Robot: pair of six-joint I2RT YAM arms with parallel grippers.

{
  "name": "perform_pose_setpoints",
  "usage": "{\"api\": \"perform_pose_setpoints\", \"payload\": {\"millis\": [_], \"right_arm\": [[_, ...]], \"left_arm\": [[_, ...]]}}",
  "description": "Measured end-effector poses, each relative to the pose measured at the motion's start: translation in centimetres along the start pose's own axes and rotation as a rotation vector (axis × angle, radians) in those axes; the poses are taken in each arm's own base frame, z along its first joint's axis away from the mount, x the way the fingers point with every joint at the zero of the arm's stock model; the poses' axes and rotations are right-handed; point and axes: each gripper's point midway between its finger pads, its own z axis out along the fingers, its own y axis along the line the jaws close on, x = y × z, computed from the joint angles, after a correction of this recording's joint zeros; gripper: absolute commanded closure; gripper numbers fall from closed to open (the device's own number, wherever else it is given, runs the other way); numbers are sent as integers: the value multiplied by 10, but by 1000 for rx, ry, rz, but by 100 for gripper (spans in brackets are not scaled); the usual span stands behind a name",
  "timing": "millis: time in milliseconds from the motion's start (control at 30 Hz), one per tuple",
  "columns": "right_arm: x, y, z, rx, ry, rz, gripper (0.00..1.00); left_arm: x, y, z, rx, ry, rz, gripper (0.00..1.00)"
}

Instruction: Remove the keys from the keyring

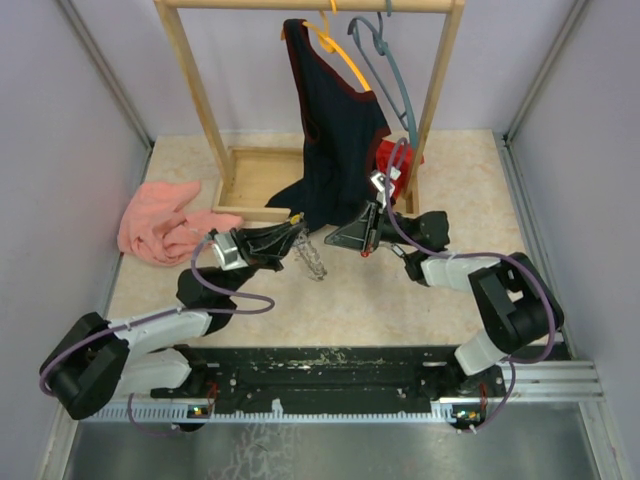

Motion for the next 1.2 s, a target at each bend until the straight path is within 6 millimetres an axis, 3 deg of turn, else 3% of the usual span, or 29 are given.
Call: {"api": "perform_pose_setpoints", "payload": {"millis": [167, 367, 533, 667, 1000, 1200], "right_arm": [[2, 4, -1, -24, 28, -62, 100], [4, 18, 0, -85, 119, -248, 65], [-17, 27, 5, -70, 219, -529, 56], [-41, 23, 10, -37, 287, -785, 54], [-9, -4, -6, -86, 448, -900, 63], [1, -4, -6, -130, 467, -909, 74]], "left_arm": [[-12, 0, 8, 4, -18, -9, 100], [3, -3, 8, 26, 52, -29, 100], [9, -9, 7, 65, 93, -53, 100], [9, -15, 7, 104, 101, -79, 100], [12, -32, 11, 208, 127, -141, 100], [18, -36, 10, 237, 146, -161, 100]]}}
